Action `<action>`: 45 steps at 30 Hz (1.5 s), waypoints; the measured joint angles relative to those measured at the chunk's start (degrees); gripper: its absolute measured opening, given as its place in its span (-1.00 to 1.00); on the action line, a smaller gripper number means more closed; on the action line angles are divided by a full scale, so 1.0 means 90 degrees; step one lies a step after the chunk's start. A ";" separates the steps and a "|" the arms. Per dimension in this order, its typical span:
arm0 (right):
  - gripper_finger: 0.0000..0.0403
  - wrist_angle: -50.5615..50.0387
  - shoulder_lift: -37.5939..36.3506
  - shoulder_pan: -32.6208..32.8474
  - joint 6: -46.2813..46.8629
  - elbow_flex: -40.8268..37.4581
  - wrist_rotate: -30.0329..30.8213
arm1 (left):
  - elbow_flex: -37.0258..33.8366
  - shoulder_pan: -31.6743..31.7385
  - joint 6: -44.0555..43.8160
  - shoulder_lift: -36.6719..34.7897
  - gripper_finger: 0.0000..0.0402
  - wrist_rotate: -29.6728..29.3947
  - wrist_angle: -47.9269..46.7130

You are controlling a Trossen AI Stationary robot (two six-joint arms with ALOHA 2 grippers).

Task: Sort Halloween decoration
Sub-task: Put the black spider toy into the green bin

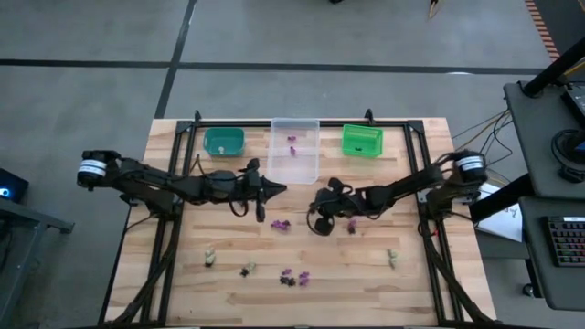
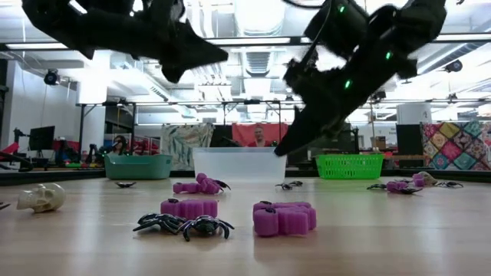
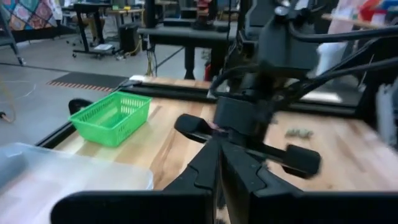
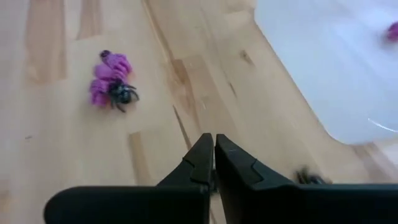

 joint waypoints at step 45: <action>-0.83 0.0696 -0.0509 -0.0044 -0.2130 -0.1119 -0.0922 | 0.0102 -0.0376 -0.1357 0.2521 -0.83 0.0156 0.1438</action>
